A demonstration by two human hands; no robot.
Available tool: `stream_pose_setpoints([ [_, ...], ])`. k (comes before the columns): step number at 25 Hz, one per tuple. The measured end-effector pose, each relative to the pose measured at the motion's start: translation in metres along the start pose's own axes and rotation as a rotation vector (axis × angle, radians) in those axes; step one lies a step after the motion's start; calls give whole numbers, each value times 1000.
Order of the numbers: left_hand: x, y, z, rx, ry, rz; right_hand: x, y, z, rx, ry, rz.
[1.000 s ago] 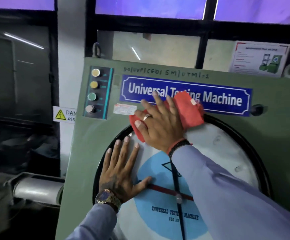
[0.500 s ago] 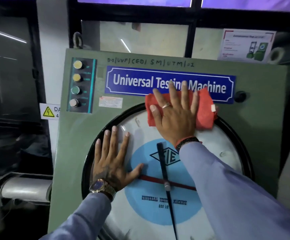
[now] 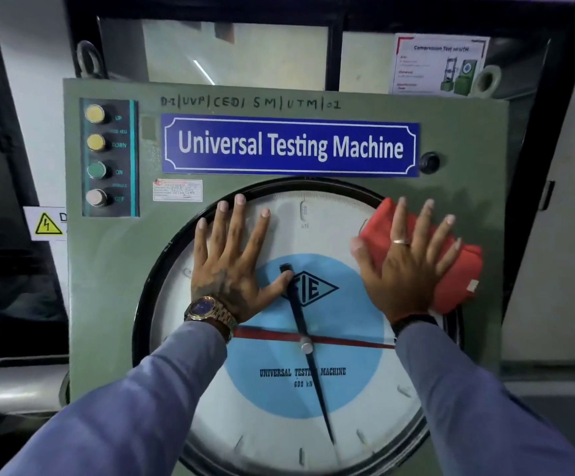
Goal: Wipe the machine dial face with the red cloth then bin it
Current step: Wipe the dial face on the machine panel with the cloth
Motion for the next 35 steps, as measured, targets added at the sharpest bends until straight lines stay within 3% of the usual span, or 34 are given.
stream_pose_setpoints([
  [4, -1, 3, -7, -6, 10, -4, 18, 12, 2, -89, 61, -264],
  [7, -7, 14, -21, -18, 15, -18, 9, 20, 6, -70, 5, -290],
  [13, -39, 59, -81, -63, -98, -112, -79, 56, 4, -102, -136, -410],
  [16, -61, 90, -120, -117, -178, -166, -148, 82, 3, -290, -247, -471],
  [19, -73, 111, -163, -165, -282, -230, -203, 90, -17, -606, -589, -430],
  [21, -84, 116, -192, -168, -319, -288, -231, 97, -39, -762, -962, -273],
  [24, -102, 131, -245, -162, -371, -376, -278, 124, -71, -1059, -1536, 404],
  [27, -129, 166, -313, -164, -430, -479, -324, 166, -103, -1169, -1959, 964],
  [29, -144, 200, -372, -171, -524, -551, -354, 200, -130, -1243, -2116, 1100],
  [31, -159, 233, -429, -187, -601, -611, -385, 243, -161, -1381, -2296, 1113],
  [35, -180, 303, -535, -244, -771, -717, -444, 341, -235, -1748, -2375, 1186],
])
Point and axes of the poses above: each hand's wrist, its own y-axis away from the middle knuckle, its own z-axis out of the palm, x = y × z, the point moved 4 cm from there along -y, towards the middle knuckle, and after that the axes turned 5 degrees about z, right-handed, at the moved point
